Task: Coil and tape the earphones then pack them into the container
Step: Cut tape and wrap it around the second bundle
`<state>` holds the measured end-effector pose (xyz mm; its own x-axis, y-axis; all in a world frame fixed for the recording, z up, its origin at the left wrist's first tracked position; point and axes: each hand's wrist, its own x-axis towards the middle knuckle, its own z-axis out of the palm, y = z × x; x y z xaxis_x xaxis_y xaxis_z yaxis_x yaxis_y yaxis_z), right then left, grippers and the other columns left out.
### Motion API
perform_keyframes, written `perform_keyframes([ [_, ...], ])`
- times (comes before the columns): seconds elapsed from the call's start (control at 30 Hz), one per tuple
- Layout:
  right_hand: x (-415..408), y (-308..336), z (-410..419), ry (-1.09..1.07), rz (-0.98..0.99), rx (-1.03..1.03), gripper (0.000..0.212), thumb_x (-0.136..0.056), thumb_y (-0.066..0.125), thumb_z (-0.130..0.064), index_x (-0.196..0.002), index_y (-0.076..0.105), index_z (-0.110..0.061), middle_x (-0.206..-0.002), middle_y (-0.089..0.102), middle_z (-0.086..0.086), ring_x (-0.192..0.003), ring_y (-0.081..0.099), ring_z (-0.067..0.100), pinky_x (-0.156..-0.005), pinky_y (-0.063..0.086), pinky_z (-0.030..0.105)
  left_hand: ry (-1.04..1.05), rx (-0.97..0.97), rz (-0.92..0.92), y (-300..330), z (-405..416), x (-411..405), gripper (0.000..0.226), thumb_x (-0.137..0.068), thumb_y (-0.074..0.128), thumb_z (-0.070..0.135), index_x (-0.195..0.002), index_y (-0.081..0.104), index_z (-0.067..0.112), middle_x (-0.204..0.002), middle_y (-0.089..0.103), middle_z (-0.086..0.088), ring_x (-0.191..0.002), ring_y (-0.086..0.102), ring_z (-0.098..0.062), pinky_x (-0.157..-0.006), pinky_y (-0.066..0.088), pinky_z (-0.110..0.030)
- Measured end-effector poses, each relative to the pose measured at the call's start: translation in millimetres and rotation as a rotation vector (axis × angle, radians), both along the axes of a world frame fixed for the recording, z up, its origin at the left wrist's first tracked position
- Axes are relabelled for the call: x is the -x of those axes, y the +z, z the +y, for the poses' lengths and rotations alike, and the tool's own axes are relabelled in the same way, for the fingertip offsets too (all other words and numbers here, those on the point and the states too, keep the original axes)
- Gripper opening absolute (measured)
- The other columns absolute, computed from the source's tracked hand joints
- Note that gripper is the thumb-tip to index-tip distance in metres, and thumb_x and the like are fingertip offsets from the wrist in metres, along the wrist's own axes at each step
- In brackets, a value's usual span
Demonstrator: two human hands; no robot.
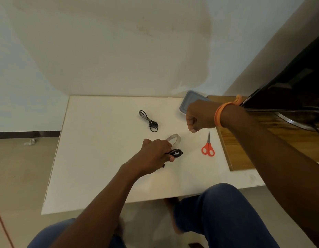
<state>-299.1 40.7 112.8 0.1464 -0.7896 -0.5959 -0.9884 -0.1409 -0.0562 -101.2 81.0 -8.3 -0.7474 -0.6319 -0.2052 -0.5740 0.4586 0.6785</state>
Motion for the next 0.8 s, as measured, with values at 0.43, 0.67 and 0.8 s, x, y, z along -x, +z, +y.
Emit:
perform_keyframes([
  [0.43,14,5,-2,-0.018,-0.023,0.108,0.006,-0.084,0.072,-0.01,-0.09,0.075,-0.011,-0.083,0.068,-0.003,-0.064,0.052,-0.001,-0.08,0.052,0.024,-0.072,-0.064,-0.167,-9,-8,-11,0.017,-0.097,0.056,0.033,-0.092,0.061,0.017,-0.094,0.064,0.006,-0.089,0.056,-0.013,-0.093,0.024,-0.031],
  [0.67,2,13,-7,-0.108,-0.09,-0.102,0.005,-0.083,0.072,-0.019,-0.085,0.074,-0.015,-0.081,0.074,0.003,-0.074,0.069,0.015,-0.075,0.061,0.038,0.104,-0.049,0.079,17,-20,-10,0.023,-0.087,0.064,0.04,-0.093,0.076,0.021,-0.119,0.058,0.01,-0.104,0.055,-0.009,-0.096,0.04,-0.04],
  [0.8,-6,21,-9,-0.166,-0.115,-0.163,0.016,-0.083,0.073,-0.014,-0.098,0.071,-0.015,-0.083,0.073,0.001,-0.076,0.07,0.01,-0.072,0.062,0.037,0.261,-0.264,0.457,48,-26,-5,0.016,-0.086,0.064,0.044,-0.087,0.076,0.033,-0.115,0.057,0.016,-0.103,0.059,-0.003,-0.086,0.049,-0.031],
])
